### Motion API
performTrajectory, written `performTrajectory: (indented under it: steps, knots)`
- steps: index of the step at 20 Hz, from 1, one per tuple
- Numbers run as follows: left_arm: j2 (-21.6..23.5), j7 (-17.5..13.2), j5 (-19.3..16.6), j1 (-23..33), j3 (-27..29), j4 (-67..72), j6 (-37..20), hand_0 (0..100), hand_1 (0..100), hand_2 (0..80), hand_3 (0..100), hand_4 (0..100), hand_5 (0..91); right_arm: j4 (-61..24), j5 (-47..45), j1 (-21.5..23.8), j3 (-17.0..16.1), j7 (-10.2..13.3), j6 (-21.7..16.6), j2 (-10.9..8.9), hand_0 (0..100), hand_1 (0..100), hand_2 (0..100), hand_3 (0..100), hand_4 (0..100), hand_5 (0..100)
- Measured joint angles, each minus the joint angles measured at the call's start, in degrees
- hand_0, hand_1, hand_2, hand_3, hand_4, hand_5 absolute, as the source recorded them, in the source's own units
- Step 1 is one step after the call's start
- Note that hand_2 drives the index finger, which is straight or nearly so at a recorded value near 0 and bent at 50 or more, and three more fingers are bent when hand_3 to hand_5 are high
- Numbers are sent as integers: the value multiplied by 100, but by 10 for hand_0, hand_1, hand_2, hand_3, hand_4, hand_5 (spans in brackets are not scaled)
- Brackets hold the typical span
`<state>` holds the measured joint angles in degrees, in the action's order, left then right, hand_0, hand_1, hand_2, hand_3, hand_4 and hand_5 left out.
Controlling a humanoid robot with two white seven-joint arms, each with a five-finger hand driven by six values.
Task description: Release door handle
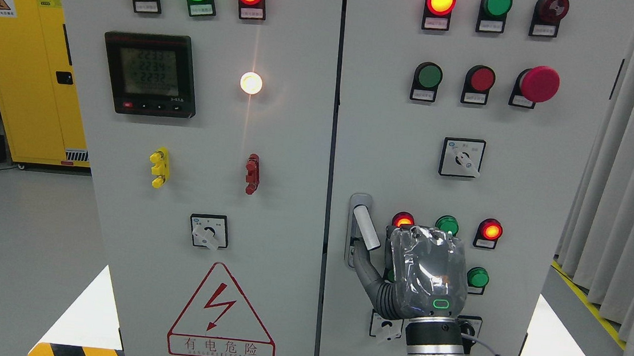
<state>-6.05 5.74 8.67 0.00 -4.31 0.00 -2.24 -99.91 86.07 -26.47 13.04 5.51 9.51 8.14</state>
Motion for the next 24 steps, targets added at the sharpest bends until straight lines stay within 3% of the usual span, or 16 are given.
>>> performTrajectory:
  steps: [24]
  knots:
    - [0,0,2,0,0,0,0,120,556,0,0,0,0,-10,-19,-23,-82,-4,4,-14,453,439,912,1000,1000,1000]
